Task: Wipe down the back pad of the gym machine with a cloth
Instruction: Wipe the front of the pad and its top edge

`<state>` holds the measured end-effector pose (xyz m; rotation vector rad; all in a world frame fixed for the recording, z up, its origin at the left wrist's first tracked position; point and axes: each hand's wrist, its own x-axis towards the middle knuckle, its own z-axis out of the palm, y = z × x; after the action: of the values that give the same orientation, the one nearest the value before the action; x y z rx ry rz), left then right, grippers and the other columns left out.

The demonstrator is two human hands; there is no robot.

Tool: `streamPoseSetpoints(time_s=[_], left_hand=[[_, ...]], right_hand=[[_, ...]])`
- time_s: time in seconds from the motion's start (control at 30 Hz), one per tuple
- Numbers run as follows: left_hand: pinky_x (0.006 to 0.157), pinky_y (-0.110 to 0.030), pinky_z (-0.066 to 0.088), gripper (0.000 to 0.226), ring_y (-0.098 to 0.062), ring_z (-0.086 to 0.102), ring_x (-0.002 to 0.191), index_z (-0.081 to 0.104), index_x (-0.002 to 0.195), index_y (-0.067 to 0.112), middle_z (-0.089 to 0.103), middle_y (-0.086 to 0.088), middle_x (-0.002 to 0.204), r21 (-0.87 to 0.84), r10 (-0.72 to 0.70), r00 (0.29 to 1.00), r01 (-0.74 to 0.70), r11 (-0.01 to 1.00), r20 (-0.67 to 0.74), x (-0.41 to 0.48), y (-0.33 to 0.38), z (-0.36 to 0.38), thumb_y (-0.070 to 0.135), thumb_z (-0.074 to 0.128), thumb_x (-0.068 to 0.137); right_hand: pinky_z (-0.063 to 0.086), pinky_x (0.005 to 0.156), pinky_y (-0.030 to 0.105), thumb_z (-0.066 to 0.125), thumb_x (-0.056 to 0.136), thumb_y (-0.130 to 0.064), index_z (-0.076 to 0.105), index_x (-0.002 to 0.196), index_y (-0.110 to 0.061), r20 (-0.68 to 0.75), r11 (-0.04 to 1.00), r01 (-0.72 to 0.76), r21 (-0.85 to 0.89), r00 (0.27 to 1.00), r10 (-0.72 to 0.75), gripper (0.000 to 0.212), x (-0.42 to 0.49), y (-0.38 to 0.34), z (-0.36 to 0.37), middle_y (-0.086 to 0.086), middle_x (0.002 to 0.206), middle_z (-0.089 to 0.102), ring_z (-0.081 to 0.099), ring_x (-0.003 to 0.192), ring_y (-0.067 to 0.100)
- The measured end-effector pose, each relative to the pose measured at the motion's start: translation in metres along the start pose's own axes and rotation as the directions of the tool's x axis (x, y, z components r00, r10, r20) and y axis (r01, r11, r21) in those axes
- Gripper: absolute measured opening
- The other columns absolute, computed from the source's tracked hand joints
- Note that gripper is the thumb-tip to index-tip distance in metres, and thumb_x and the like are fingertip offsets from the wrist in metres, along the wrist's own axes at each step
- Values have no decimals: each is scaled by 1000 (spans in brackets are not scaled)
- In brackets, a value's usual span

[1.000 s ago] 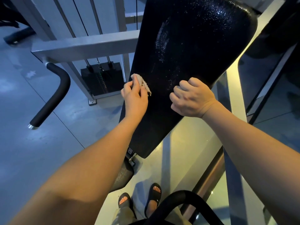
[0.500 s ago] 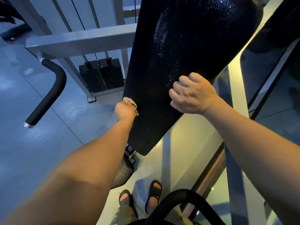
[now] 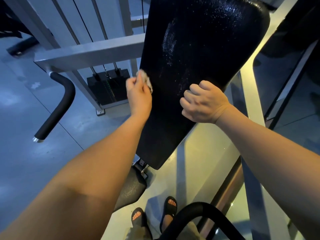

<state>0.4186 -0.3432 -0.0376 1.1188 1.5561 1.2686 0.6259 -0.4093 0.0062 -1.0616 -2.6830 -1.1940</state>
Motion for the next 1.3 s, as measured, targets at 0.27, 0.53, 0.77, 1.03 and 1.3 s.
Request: streamPoseSetpoints(time_s=[0.27,0.53,0.77,1.03,1.3], left_hand=[[66,-4,42,24,-2,50,72,65,98,7,45,0,100,173,172,985,-175,969,32,16,58,5,16,44,107],[56,-9,40,31,5,48,62,53,109,-6,42,6,88,80,-80,996,78,994,26,12,18,-4,23,44,108],[76,-8,42,28,6,48,84,59,131,15,46,2,105,253,328,925,-370,894,191,3,45,1,23,45,108],[71,-17,47,27,1,52,77,61,118,2,45,2,99,234,206,968,-236,943,143,-12,36,2,21,44,108],[77,-4,38,38,12,46,85,51,143,13,36,10,100,343,284,933,-348,872,223,-29,-5,0,13,48,106]], right_hand=[[30,63,37,38,98,-23,40,66,-15,-44,999,3,39,999,-1,33,-2,1,-1,3,63,41,40,62,24],[32,63,37,40,99,-25,41,68,-15,0,1000,-1,27,1000,1,33,-2,1,-1,3,64,43,42,63,25],[28,64,36,38,99,-25,36,69,-16,-18,999,2,34,1000,-1,32,0,2,-3,3,64,40,40,63,24],[32,63,36,38,101,-26,48,69,-13,27,998,18,58,999,-20,36,-1,1,-2,4,65,49,42,63,23],[30,64,35,35,101,-28,50,69,-14,49,1000,26,12,998,-27,38,1,2,-5,4,66,50,42,64,23]])
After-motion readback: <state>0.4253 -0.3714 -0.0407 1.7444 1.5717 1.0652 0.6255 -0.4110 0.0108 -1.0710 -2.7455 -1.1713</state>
